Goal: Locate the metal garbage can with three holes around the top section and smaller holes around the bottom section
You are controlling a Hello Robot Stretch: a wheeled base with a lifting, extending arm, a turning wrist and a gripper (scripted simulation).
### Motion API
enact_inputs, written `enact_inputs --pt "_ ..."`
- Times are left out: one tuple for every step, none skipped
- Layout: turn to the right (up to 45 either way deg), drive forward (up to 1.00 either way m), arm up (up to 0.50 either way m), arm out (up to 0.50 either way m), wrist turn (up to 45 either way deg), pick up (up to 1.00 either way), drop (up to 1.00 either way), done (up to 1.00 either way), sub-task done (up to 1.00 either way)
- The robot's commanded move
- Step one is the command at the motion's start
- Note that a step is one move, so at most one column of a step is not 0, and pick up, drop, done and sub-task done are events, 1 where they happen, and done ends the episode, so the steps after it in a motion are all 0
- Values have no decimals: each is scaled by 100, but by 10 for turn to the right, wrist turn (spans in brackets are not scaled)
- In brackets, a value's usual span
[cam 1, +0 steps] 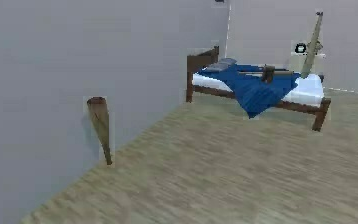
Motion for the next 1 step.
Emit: enact_inputs --pt "-450 0 0 0 0 0 0 0 0"
